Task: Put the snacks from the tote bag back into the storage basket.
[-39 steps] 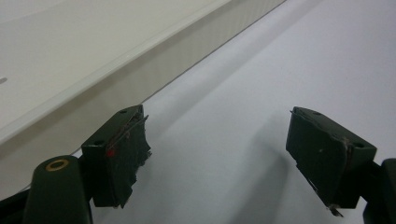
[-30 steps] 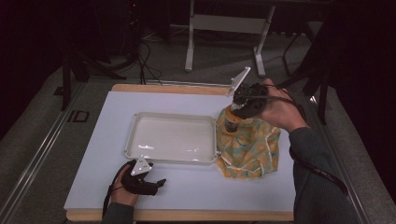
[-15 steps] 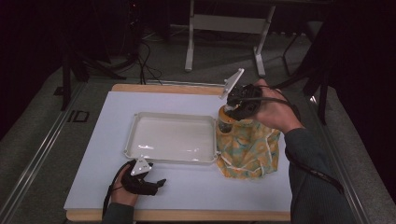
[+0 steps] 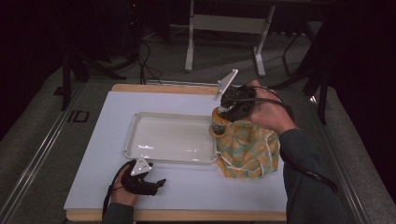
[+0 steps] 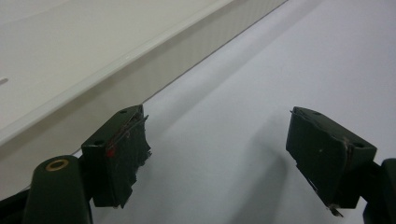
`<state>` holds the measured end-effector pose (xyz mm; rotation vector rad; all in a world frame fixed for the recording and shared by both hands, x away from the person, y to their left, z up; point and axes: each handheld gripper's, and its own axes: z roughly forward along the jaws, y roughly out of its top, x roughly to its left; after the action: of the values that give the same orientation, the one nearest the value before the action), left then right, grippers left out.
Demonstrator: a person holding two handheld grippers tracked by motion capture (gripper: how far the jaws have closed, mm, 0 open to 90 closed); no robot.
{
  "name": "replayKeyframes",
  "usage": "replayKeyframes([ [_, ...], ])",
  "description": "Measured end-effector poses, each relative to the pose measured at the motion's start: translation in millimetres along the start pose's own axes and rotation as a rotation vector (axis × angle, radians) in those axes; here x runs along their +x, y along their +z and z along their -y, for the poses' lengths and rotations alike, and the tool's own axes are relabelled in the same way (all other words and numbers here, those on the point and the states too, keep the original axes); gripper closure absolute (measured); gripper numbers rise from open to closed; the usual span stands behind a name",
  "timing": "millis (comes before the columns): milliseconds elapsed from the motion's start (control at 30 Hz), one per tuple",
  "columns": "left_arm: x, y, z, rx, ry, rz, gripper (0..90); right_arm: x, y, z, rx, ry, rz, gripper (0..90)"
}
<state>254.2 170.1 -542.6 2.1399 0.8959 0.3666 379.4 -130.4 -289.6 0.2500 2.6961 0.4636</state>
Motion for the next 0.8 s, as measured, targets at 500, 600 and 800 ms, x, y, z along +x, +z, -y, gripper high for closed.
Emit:
replayKeyframes([
  [500, 0.1, 0.0, -0.1, 0.002, 0.0, -0.001, 20.6, 13.1, 6.4, -11.6, -0.015, -0.019, -0.034, 58.6],
  [600, 0.1, 0.0, 0.0, 0.001, 0.0, -0.001, 20.5, 14.5, 7.9, -12.8, -0.022, -0.018, -0.041, 58.6],
  [800, 0.0, 0.0, -0.1, 0.002, 0.0, -0.001, 20.6, 16.5, 11.2, -14.9, -0.027, -0.017, -0.049, 58.6],
])
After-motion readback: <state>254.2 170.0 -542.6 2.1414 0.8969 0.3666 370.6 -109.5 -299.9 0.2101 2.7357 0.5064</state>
